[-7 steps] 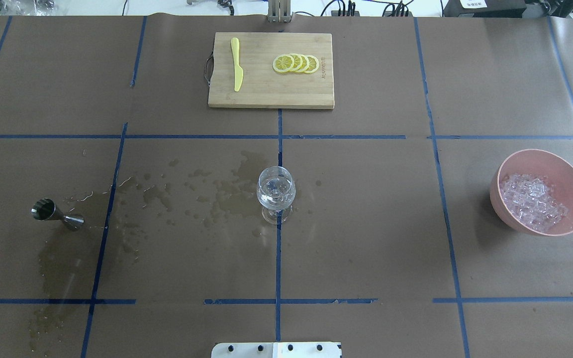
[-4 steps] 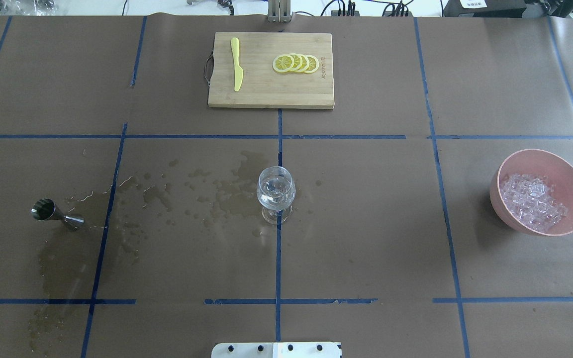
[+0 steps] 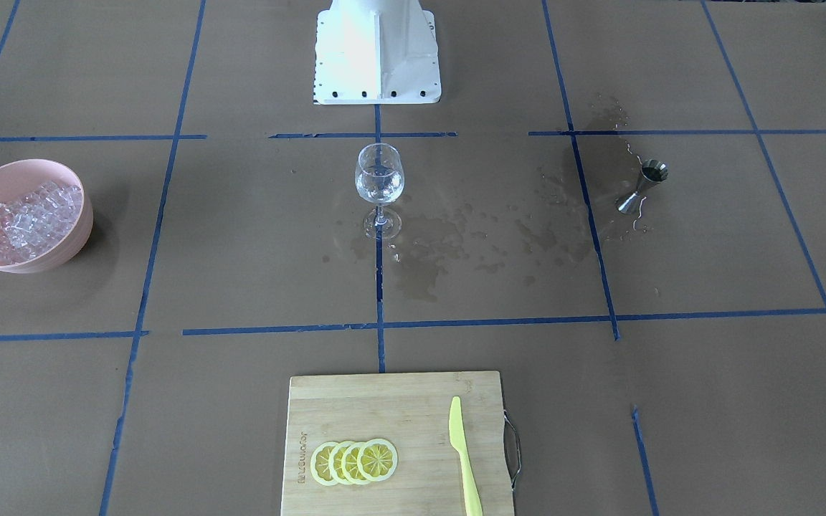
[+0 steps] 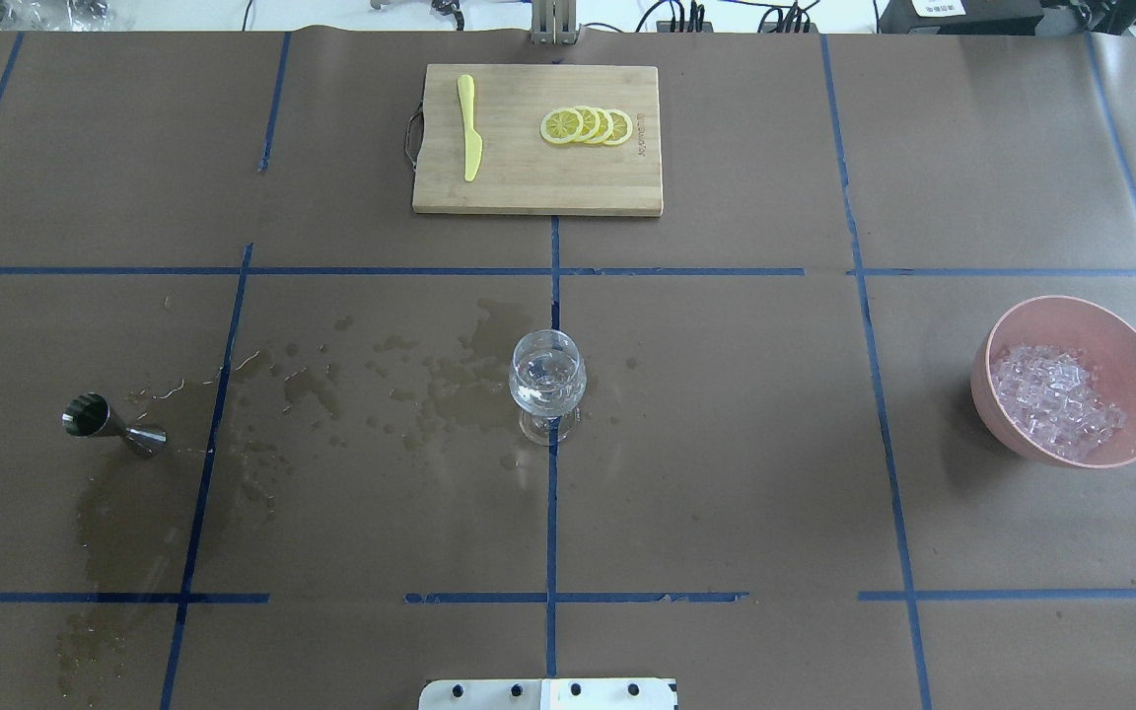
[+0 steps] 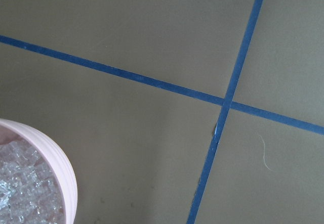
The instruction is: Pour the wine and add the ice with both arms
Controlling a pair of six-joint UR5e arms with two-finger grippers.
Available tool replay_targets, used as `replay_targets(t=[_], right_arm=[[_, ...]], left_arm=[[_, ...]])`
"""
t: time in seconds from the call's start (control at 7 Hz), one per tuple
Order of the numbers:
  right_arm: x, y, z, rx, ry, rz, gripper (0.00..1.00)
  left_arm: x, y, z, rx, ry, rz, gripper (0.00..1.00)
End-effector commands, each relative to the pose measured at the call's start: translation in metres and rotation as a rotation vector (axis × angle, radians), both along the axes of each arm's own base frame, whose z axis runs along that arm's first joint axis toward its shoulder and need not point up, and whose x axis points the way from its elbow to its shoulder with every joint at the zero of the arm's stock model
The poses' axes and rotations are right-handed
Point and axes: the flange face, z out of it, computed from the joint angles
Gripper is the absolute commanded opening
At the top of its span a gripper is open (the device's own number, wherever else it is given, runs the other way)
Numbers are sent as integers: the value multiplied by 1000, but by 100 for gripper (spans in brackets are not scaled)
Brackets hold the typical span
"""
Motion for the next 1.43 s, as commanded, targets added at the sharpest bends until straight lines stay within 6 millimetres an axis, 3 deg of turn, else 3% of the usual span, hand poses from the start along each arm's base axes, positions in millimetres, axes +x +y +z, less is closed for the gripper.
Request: replay_targets(t=[0.0, 0.14, 0.29, 0.43, 0.57, 0.71, 0.86, 1.0, 1.14, 1.29], right_arm=[[-3, 4, 0, 69, -29, -7, 100], [-3, 10, 6, 68, -42, -7, 100], [-3, 13, 8, 70, -46, -6, 100], [-3, 15, 9, 76, -46, -10, 100], [-3, 15, 9, 75, -46, -9, 100], [-3, 14, 7, 84, -47, -11, 100], [-3, 17, 17, 92, -48, -9, 100], [-3, 17, 21, 113, -49, -9, 100], [-2, 19, 24, 114, -49, -9, 100], [-3, 18, 21, 121, -57, -10, 100]], left_arm=[[10, -1, 12, 37, 140, 34, 100], [13, 22, 34, 55, 180, 47, 100], [19, 29, 31, 178, 184, 59, 100], [47, 27, 18, 115, 221, 18, 100], [92, 28, -2, 47, 285, -14, 100], [139, 38, -20, 145, 326, 52, 100], [175, 56, -27, 233, 341, 85, 100], [191, 86, -27, 378, 265, 6, 100], [199, 98, -29, 414, 262, -87, 100], [197, 117, -27, 385, 335, -131, 93]])
